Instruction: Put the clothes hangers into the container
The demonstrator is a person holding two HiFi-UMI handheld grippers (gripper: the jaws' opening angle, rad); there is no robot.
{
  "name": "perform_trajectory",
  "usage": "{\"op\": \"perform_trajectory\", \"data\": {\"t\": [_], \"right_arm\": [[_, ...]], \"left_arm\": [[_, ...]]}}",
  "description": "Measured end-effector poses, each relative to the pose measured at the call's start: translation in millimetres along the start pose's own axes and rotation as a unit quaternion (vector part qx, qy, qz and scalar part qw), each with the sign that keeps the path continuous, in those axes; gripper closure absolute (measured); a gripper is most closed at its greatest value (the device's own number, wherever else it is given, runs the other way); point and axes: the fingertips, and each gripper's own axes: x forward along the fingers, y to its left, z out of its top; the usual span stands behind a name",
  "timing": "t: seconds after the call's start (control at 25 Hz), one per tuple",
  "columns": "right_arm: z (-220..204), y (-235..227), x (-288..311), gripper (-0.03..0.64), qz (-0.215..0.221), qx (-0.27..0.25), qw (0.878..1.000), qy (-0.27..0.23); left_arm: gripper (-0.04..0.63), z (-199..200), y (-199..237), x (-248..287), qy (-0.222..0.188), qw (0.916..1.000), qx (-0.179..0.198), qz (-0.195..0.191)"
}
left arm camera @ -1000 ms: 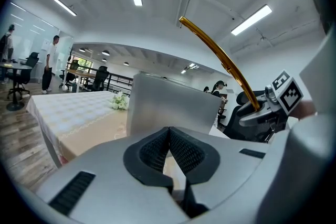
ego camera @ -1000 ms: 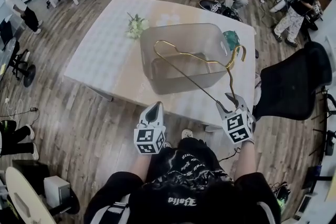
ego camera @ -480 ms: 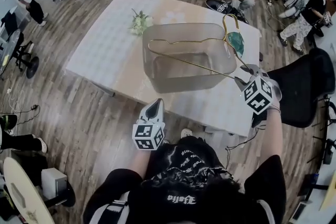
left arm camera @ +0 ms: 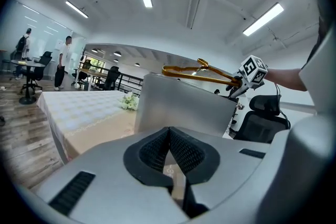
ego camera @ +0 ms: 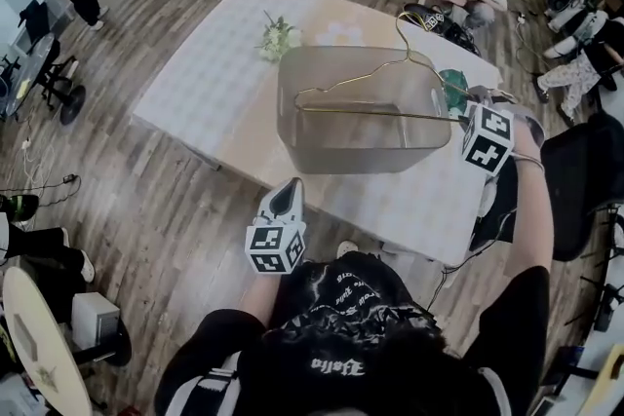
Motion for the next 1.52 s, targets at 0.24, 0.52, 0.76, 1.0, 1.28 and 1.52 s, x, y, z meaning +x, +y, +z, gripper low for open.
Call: {"op": "perform_trajectory", "data": {"t": [0.24,0.52,0.76,1.0,1.28,1.52], "right_arm": [[12.8,-32.5,15.3,0.445,-0.002,-0.116,0.992,0.05],[39.2,-43.2,41.6,0.445,0.003,-0.222,0.973,0.06],[47.0,-59.0,63.5,0.442,-0.017,-0.291,0.954,0.07],[64.7,-60.6,86.8,0.44,-0.016,-0.353,0.934,0.061],[81.5,-72.7,116.6,0.439,-0.027,-0.449,0.89,0.075],[102.4,-81.5,129.5,0.439,-0.028,-0.516,0.852,0.082]], "left_arm": [[0.575,3.9,5.4,5.5,-0.008,0.9997,-0.007,0.022],[0.575,3.6,11.0,6.9,-0.013,0.9985,-0.011,0.052],[0.575,13.1,14.2,14.4,-0.023,0.9973,-0.006,0.07],[0.575,6.9,12.8,21.1,-0.015,0.9965,-0.007,0.082],[0.575,3.5,21.3,25.5,-0.018,0.9939,-0.017,0.107],[0.575,7.1,33.0,22.6,-0.019,0.9907,-0.025,0.133]]}}
